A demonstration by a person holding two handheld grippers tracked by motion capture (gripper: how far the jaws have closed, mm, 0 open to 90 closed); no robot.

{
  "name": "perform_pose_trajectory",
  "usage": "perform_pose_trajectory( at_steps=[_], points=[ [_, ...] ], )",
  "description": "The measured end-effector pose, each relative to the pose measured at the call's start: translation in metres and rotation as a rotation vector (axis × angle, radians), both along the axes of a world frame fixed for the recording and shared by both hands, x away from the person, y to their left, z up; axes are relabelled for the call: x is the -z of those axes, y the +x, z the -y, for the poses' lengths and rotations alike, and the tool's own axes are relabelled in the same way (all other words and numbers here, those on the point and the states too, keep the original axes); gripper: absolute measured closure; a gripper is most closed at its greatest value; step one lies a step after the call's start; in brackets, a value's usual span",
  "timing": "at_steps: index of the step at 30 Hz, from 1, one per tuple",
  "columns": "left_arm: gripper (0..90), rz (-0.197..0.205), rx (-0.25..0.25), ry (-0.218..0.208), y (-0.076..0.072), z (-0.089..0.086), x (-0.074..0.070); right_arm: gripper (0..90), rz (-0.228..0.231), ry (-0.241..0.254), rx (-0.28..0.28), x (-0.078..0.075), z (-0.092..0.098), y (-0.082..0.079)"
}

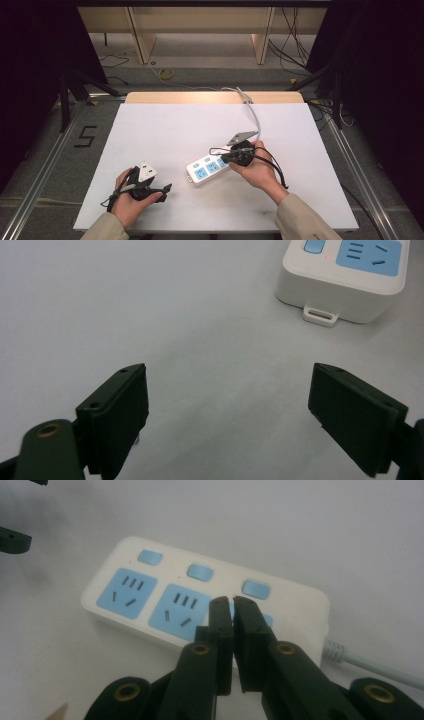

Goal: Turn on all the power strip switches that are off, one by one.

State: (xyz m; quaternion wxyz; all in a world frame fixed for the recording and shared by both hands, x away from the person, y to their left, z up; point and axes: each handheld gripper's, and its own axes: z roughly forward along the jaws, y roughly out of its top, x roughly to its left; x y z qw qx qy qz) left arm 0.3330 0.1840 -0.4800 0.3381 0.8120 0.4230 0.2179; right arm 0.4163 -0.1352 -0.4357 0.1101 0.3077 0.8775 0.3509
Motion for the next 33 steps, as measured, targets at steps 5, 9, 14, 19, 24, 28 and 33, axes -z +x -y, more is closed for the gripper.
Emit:
perform_pose_trajectory(
  at_steps=[5, 9, 14, 19, 24, 28, 33],
  points=[
    [16.1, -0.002, -0.002, -0.001, 0.000, 0.000, 0.000, 85.6, 0.005, 0.008, 0.023, 0.000, 0.016, -0.004],
    [16.2, -0.003, -0.003, -0.002, 0.000, 0.000, 0.001, 83.8, 0.004, 0.013, 0.035, 0.002, 0.027, -0.006],
    [16.2, -0.004, -0.006, -0.004, 0.000, 0.001, 0.001, 81.8, 0.007, 0.019, 0.052, 0.003, 0.039, -0.009],
    [16.1, -0.005, -0.005, -0.001, 0.000, 0.000, 0.001, 77.3, 0.008, 0.027, 0.075, 0.006, 0.051, -0.011],
    [16.1, -0.007, -0.007, 0.001, 0.000, 0.000, 0.002, 74.8, 0.007, 0.028, 0.095, 0.008, 0.064, -0.014],
    [16.1, -0.008, -0.009, -0.002, 0.001, 0.000, 0.002, 72.0, 0.007, 0.037, 0.109, 0.010, 0.071, -0.018],
    [16.1, -0.011, -0.008, -0.001, 0.001, 0.000, 0.003, 69.1, 0.004, 0.046, 0.120, 0.012, 0.078, -0.021]
  ],
)
